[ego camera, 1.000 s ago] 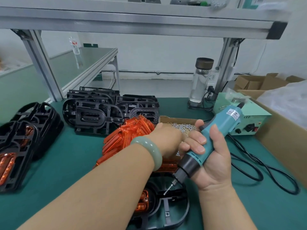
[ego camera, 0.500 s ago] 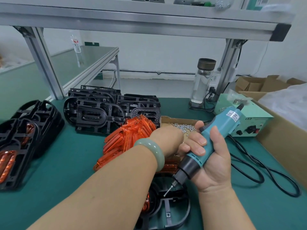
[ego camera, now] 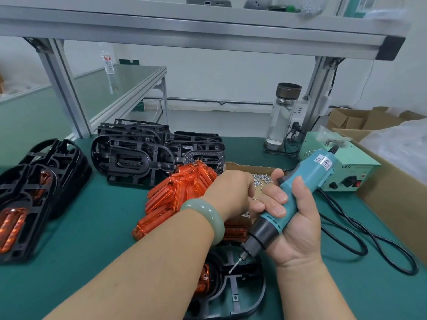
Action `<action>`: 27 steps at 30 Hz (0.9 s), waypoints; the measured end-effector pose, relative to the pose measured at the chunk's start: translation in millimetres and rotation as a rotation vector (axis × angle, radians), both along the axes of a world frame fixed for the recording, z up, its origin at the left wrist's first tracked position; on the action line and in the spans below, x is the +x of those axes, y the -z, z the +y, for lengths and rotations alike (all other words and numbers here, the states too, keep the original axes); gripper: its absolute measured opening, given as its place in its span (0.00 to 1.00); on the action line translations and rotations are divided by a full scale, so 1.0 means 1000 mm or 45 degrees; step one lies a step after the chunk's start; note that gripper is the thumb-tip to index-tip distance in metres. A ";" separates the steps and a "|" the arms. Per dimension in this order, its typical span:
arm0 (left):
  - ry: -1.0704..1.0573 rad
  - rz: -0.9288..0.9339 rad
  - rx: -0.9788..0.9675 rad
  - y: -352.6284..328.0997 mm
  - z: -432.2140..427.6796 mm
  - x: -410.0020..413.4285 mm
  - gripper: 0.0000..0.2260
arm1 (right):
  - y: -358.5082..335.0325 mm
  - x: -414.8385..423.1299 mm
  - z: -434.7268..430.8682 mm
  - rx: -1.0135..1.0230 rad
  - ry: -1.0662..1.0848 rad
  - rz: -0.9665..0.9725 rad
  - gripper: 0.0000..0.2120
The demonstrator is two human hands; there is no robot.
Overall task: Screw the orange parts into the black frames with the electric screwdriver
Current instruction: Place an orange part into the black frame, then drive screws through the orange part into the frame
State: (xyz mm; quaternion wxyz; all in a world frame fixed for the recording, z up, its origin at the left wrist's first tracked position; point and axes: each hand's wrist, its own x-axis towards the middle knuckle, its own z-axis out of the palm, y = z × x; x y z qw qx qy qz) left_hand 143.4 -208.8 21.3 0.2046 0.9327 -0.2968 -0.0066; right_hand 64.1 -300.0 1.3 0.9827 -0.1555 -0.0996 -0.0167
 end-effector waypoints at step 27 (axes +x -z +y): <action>-0.618 0.618 -1.925 0.023 0.126 -0.085 0.05 | -0.001 0.003 0.019 -0.151 0.347 0.166 0.07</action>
